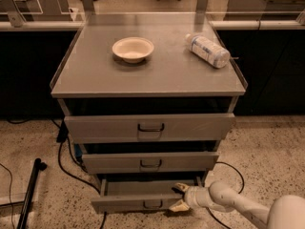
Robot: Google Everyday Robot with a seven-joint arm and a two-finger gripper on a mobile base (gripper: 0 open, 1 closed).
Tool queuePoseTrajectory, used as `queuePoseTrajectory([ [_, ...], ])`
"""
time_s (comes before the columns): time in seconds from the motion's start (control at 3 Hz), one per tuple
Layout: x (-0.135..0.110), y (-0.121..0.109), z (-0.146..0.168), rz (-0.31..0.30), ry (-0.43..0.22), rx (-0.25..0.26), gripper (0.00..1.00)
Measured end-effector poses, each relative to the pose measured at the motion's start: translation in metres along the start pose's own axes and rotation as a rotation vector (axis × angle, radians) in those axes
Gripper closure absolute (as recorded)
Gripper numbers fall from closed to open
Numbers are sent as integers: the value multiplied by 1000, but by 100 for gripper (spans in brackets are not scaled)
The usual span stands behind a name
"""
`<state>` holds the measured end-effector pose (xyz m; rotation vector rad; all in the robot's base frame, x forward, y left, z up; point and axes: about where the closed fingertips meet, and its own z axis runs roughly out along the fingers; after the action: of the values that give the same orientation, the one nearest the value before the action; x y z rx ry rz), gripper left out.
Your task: Open bottom drawer
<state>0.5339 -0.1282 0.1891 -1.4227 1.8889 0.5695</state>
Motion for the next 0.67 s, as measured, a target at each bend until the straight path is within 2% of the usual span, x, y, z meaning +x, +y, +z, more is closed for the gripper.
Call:
queuePoseTrajectory([
  [0.33, 9, 12, -5, 9, 8, -10, 53],
  [0.67, 27, 38, -21, 22, 19, -33, 75],
])
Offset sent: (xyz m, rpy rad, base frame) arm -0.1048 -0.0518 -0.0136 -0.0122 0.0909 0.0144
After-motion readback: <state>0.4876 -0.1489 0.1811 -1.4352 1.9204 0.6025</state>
